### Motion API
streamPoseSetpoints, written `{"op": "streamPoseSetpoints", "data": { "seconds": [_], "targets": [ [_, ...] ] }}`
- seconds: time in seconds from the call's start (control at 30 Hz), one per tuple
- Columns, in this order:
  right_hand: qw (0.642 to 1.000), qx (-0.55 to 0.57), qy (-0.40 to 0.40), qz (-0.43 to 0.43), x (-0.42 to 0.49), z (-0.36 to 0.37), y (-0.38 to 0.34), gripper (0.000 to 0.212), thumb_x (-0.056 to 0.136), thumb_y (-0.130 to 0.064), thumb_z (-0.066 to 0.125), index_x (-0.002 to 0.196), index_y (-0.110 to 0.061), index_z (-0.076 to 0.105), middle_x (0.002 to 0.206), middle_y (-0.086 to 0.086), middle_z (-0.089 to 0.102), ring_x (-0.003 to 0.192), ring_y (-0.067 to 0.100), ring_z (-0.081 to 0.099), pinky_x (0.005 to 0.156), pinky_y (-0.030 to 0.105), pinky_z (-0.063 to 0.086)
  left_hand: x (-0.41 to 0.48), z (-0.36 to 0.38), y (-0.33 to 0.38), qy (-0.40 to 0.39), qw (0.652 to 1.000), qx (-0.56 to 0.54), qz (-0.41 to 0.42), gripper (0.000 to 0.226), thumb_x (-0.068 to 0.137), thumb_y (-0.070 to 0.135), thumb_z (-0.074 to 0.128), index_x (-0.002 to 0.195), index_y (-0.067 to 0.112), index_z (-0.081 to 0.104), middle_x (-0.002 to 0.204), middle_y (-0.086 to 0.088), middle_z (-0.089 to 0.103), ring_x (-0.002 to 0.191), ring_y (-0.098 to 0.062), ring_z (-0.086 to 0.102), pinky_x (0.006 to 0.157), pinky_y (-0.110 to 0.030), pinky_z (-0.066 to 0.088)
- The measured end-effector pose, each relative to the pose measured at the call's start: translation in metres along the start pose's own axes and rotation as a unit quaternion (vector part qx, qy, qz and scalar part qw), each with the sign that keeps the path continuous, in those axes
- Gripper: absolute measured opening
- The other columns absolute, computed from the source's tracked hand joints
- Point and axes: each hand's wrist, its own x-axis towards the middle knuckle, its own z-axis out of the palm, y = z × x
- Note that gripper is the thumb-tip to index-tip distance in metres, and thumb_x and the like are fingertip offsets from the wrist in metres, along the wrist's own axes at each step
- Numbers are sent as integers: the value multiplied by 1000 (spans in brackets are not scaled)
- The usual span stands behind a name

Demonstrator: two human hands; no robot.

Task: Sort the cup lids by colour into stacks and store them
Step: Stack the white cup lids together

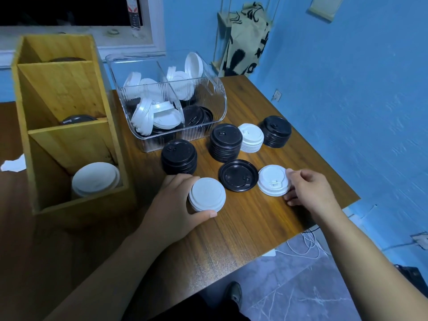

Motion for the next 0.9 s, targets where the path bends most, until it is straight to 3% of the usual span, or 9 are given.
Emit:
{"op": "streamPoseSetpoints", "data": {
  "seconds": [0.13,0.2,0.23,0.3,0.37,0.47,0.63,0.8,0.9],
  "targets": [
    [948,-296,34,-114,-7,-12,2,43,96,-55,54,74,-20,66,68,1,69,67,22,66,64,38,54,-1,0,0,-1,1000,2,-2,88,67,64,83,140,26,51,133,16,50,119,3,31,94,-18,31],
    [927,-300,25,-222,-4,-18,7,17,94,-42,62,85,-29,67,86,-6,69,83,15,64,72,37,53,-1,0,1,0,1000,0,-3,88,68,64,83,140,26,51,134,15,51,119,3,31,95,-19,32],
    [921,-279,-17,-273,0,-20,10,8,91,-33,69,99,-32,67,105,-10,67,99,11,62,83,36,53,-1,0,1,1,1000,1,-2,88,68,64,83,140,25,52,134,15,51,120,3,31,95,-19,32],
    [895,-271,-153,-321,9,-22,15,53,83,-25,78,130,-38,58,144,-15,49,135,6,44,110,32,36,-1,0,1,2,1000,5,-1,88,68,63,83,140,25,52,134,15,51,120,3,30,95,-18,31],
    [871,-311,-212,-317,12,-16,15,73,80,-31,82,142,-44,47,155,-19,37,145,4,29,118,33,25,-1,0,1,2,1000,8,-1,88,68,64,83,140,25,51,134,15,51,119,4,29,94,-16,29],
    [878,-319,-175,-310,13,-8,17,68,76,-45,83,136,-46,50,142,-20,50,135,9,41,113,37,37,-1,0,2,-1,1000,5,-3,88,68,63,84,141,26,51,134,16,50,119,3,30,95,-17,32],
    [935,-190,-20,-298,-14,0,4,67,64,-68,78,122,-41,59,118,-20,61,108,7,59,87,29,51,0,0,3,-4,1000,1,1,88,67,64,83,140,27,50,130,18,47,117,3,29,95,-20,33],
    [889,-217,-68,-396,-47,64,-22,70,69,-69,75,128,-34,59,122,-14,59,113,11,55,99,32,46,-1,-1,2,1,1000,0,2,100,65,66,82,147,24,45,132,15,49,121,0,33,98,-22,35],
    [862,-299,-87,-400,-46,94,-28,76,68,-79,64,128,-33,57,119,-10,57,110,18,52,95,35,46,0,-2,3,-13,1000,-12,-5,107,64,65,81,152,24,37,134,16,48,126,-4,35,98,-22,32]
  ]
}}
